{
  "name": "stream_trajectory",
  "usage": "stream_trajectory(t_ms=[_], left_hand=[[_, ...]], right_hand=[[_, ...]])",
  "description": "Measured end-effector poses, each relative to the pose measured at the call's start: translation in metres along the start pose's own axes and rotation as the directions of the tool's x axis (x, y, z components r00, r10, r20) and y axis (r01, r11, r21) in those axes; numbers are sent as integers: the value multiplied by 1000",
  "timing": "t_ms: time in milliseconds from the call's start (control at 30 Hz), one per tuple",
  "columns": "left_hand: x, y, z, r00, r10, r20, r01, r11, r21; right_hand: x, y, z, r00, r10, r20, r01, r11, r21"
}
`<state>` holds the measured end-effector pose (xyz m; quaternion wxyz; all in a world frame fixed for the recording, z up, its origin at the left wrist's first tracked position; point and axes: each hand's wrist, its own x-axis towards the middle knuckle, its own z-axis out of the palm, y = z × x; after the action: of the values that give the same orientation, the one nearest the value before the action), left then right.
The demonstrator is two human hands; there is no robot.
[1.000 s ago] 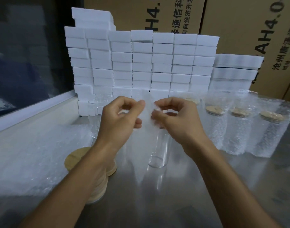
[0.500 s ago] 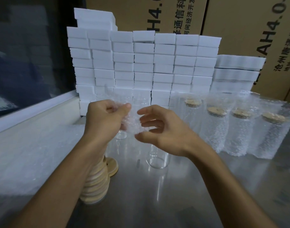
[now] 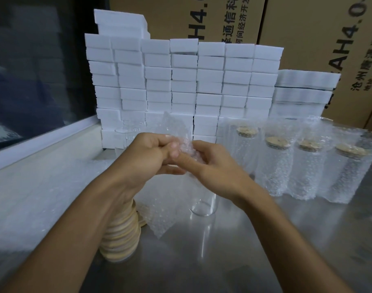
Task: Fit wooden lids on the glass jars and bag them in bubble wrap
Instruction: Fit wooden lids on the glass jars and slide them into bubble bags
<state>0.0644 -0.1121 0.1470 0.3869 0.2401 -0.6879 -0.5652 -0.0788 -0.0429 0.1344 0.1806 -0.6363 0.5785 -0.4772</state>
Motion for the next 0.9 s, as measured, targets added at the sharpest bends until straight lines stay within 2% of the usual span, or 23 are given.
stream_trajectory(t_ms=[133,200,267,400,467,567,633,767,900], left_hand=[[0,-2,0,1000,-3,0,3,1000,6],[2,-5,2,995,45,-93,-36,995,90],[4,-8,1,967,109,-231,-64,978,197],[6,-11,-11,822,252,-510,-78,938,338],[5,-13,-20,735,352,-580,-88,896,434],[5,-13,-28,650,478,-592,-65,810,582],[4,-14,-29,642,508,-574,-57,779,625],[5,-19,-26,718,460,-522,-88,804,588],[7,-25,-23,796,397,-456,23,734,679]], right_hand=[[1,1,2,1000,-16,-19,14,992,-122],[3,3,2,995,-30,-94,12,983,-183],[4,5,0,973,-33,-227,-11,982,-191],[4,5,-8,874,-30,-485,-3,998,-66],[3,6,-12,849,-23,-528,-5,999,-52],[4,19,-14,893,48,-448,-87,994,-66],[4,35,-12,934,118,-338,-152,986,-74],[1,74,-5,928,320,-190,-318,947,41],[-3,101,3,892,448,-66,-439,891,120]])
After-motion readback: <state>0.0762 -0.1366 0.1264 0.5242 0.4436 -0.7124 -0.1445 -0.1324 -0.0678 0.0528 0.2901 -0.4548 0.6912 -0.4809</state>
